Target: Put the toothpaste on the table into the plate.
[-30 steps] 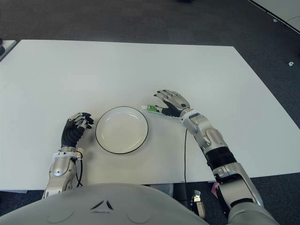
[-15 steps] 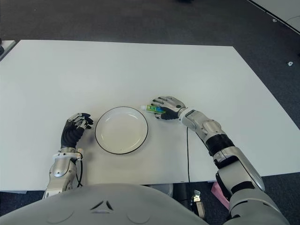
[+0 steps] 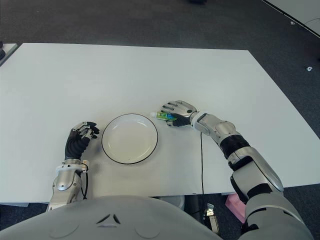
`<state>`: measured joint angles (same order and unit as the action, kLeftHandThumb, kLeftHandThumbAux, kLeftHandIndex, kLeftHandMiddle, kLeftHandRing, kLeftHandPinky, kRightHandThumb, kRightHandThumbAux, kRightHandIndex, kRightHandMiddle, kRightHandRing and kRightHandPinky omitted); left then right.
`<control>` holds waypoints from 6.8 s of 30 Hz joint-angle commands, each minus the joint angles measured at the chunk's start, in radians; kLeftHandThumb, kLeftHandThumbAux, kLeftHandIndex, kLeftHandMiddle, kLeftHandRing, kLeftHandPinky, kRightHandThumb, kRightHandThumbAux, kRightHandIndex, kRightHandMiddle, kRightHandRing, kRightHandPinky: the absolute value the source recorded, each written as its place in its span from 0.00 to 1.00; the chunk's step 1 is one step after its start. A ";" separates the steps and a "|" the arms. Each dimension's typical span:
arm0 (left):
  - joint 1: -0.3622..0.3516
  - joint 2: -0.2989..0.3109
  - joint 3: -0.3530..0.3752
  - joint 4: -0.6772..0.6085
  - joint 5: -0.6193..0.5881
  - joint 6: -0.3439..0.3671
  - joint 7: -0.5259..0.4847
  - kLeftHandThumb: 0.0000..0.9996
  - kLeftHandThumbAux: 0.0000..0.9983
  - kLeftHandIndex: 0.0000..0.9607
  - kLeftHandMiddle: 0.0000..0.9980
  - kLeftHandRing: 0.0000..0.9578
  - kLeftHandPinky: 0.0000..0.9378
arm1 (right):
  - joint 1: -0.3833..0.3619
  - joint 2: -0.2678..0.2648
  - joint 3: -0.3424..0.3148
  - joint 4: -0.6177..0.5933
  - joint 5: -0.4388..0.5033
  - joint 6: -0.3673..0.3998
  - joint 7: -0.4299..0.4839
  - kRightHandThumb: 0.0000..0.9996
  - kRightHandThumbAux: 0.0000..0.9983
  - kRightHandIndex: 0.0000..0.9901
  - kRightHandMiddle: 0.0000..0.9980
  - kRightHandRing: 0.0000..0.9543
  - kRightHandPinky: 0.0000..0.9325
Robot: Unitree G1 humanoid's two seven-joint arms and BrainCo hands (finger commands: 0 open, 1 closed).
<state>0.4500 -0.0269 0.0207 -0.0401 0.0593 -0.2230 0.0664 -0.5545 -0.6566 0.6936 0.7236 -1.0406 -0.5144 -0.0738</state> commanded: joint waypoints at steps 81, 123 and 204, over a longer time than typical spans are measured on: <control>0.026 0.006 0.012 0.007 0.010 -0.001 0.020 0.70 0.72 0.45 0.55 0.56 0.56 | 0.353 0.176 -0.292 -0.077 0.386 0.095 -0.307 0.95 0.66 0.42 0.45 0.56 0.67; 0.013 0.009 0.007 0.015 -0.005 0.006 0.013 0.70 0.72 0.45 0.56 0.56 0.56 | 0.431 0.387 -0.449 -0.517 0.413 0.007 -0.414 1.00 0.67 0.37 0.43 0.53 0.57; 0.001 0.022 0.013 0.033 -0.010 -0.013 0.002 0.70 0.72 0.45 0.56 0.57 0.57 | 0.377 0.241 -0.258 -0.462 0.175 -0.330 -0.244 0.94 0.67 0.40 0.44 0.54 0.74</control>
<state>0.4502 -0.0099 0.0307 -0.0282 0.0555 -0.2545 0.0787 -0.1915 -0.4145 0.4479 0.2529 -0.8246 -0.8599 -0.2681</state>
